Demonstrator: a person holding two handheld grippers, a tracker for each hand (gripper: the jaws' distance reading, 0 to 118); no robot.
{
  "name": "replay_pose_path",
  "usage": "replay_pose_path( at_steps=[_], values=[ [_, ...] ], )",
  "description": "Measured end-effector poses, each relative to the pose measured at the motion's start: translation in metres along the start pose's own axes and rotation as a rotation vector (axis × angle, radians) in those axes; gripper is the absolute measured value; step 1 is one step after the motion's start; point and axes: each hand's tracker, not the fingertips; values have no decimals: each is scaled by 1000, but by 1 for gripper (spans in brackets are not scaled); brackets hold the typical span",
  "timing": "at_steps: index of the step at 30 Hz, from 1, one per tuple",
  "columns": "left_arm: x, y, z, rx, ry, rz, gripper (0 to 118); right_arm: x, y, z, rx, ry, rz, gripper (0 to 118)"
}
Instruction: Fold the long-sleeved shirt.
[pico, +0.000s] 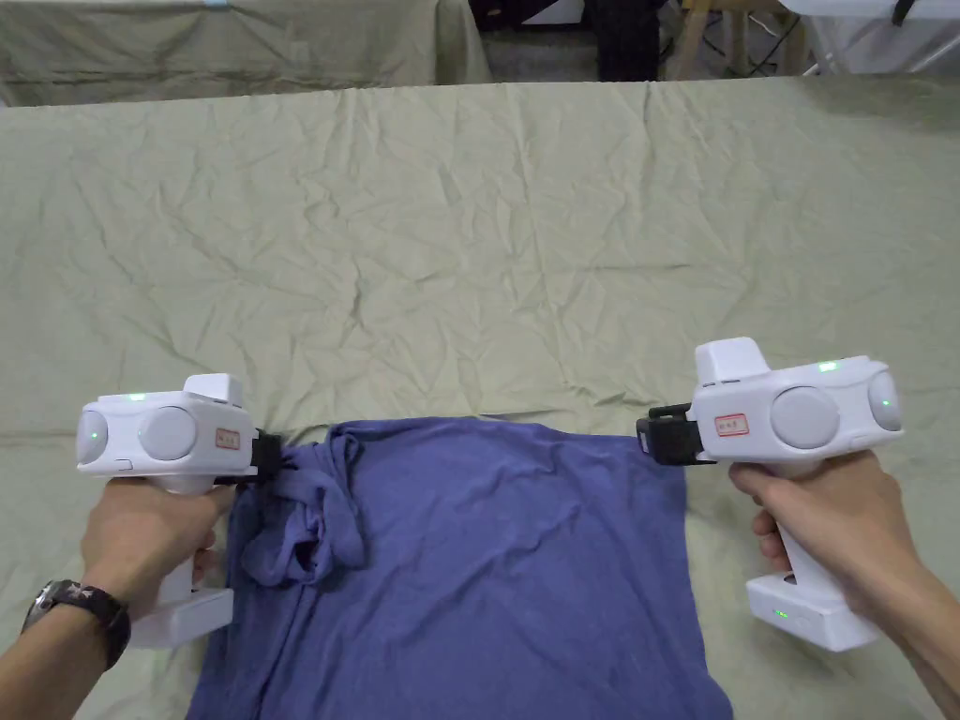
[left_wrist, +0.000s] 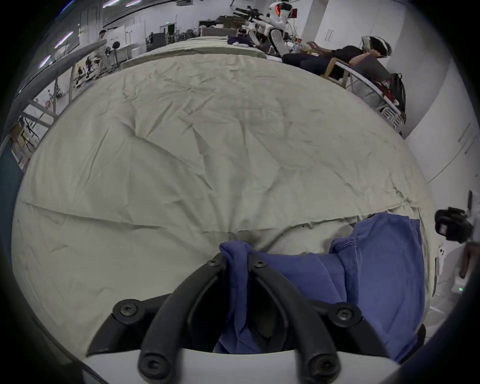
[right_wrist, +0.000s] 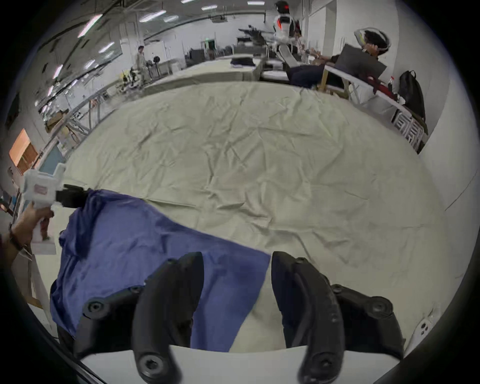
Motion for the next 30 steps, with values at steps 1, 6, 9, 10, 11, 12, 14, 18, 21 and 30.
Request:
replay_pose_path(
  at_steps=[1,6,9,10,11,12,14,18,21,30],
  values=[
    [1,0,0,1,5,-6,13,3,3,-10,-26,-3,-4,60],
    [0,0,-2,2,2,3,13,3,-1,-67,-166,-54,33,56],
    [0,0,-5,3,5,2,13,1,-8,-66,-124,-55,-8,51],
    [1,0,-5,5,9,-1,13,-1,-8,-63,-122,-57,-7,32],
    [2,0,-7,7,13,-7,13,-2,-8,-60,-106,-22,1,7],
    [3,-1,-8,13,18,-14,13,-3,-8,-58,-95,40,8,5],
    [6,-3,-6,23,30,-24,13,-5,-7,-56,-92,-14,22,4],
    [8,-1,7,59,40,-29,10,-3,2,-39,5,-44,50,4],
    [1,5,23,96,27,15,9,7,15,-25,-1,-35,31,4],
    [7,-2,74,200,48,-3,7,-1,8,29,89,-62,118,4]
  ],
)
